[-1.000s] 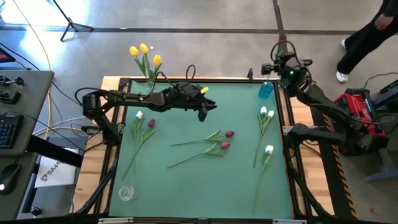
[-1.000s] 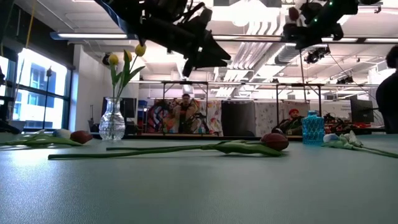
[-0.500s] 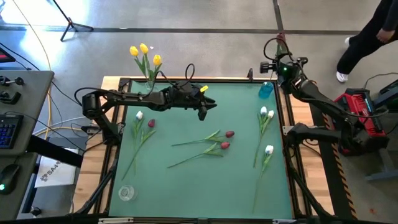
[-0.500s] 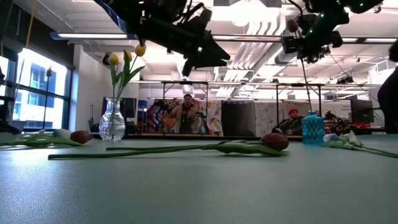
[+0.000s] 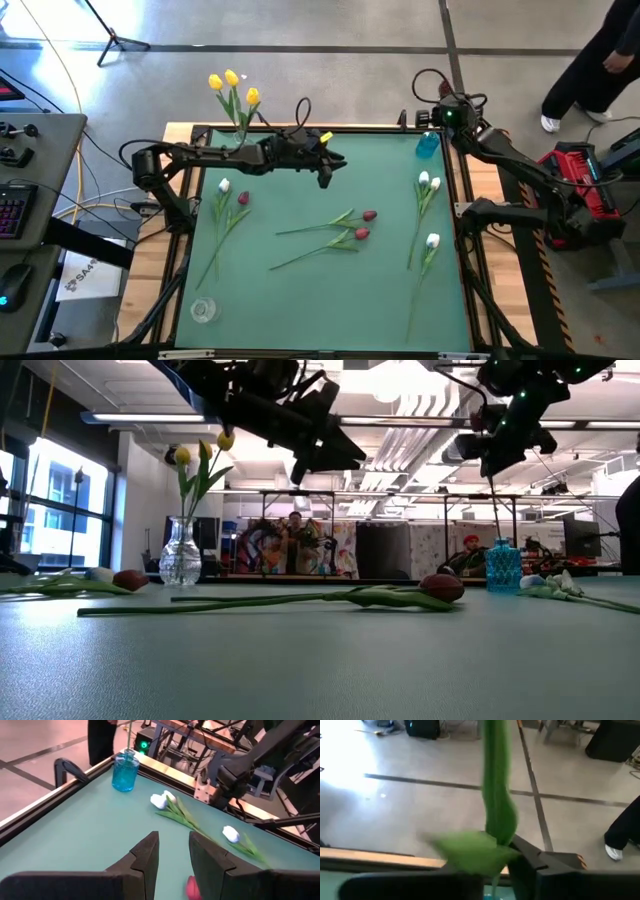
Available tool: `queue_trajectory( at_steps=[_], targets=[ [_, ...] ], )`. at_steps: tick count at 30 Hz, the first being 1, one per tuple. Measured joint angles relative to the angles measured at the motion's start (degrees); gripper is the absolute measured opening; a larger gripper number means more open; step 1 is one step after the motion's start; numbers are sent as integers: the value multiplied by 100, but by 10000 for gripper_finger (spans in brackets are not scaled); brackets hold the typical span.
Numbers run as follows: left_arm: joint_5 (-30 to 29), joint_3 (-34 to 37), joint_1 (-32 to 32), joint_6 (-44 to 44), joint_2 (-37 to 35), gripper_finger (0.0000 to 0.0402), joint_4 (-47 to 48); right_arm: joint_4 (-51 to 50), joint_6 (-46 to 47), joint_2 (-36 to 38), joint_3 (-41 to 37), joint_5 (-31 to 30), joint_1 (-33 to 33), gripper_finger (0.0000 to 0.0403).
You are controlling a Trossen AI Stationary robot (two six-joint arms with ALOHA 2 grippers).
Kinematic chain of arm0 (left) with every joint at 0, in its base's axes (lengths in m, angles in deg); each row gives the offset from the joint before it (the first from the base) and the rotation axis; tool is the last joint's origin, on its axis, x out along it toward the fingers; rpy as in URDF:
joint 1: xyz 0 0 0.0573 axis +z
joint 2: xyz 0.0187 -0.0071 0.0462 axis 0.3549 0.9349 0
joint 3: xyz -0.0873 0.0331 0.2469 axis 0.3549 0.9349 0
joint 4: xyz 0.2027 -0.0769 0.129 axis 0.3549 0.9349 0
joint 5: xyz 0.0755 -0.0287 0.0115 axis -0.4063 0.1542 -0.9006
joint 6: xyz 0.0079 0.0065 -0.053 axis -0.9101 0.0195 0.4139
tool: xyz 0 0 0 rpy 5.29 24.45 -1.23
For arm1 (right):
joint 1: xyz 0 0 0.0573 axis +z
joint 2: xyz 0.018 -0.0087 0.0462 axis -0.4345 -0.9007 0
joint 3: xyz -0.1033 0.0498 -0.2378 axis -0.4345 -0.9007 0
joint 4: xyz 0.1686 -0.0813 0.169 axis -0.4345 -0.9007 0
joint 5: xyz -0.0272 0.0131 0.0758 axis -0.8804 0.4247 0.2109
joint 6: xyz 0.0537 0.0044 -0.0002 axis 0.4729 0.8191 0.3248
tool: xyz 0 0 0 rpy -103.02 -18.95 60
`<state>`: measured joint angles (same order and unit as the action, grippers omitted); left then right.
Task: Sort flowers into vase by color
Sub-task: Put the top right red tulip into the blue vase, then put the left red tulip into the blue vase
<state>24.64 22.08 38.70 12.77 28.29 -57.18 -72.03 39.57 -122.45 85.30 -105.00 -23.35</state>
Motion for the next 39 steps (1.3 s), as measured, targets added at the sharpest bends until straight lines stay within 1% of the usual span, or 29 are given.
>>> queue_trajectory(
  at_steps=[2,6,8,10,12,17,19,22,25,27,30,32,36,39],
  targets=[
    [16,0,34,51,0,97,0,-5,109,19,1,60,0,95],
    [326,0,89,141,0,104,17,-72,292,124,50,125,0,151],
    [439,0,89,196,0,110,67,-144,430,194,175,261,0,175],
    [453,0,87,197,-5,116,221,-222,572,294,356,481,0,194],
    [506,0,94,62,-76,119,568,-361,690,374,563,715,2,205],
    [235,0,115,-554,-511,115,1722,-840,734,576,1227,1082,16,209],
    [94,0,120,-712,-710,112,2042,-1024,731,604,1495,1096,69,205],
    [-20,0,133,-822,-973,111,2276,-1301,704,603,1785,899,127,199],
    [-119,0,131,-851,-1119,111,2325,-1511,779,539,1810,901,127,193],
    [-125,0,131,-790,-1201,111,2458,-1608,903,495,1801,1239,193,190],
    [-129,0,78,-653,-1367,111,2826,-1541,938,485,1803,1896,465,186],
    [-200,0,-4,-583,-1484,111,3215,-1523,888,459,1803,2155,732,184],
    [-346,165,-159,-396,-1631,111,4073,-1348,848,466,1803,2299,1352,178],
    [-332,429,-258,182,-1685,111,4736,-1170,886,455,1803,2293,1798,173]
  ],
)
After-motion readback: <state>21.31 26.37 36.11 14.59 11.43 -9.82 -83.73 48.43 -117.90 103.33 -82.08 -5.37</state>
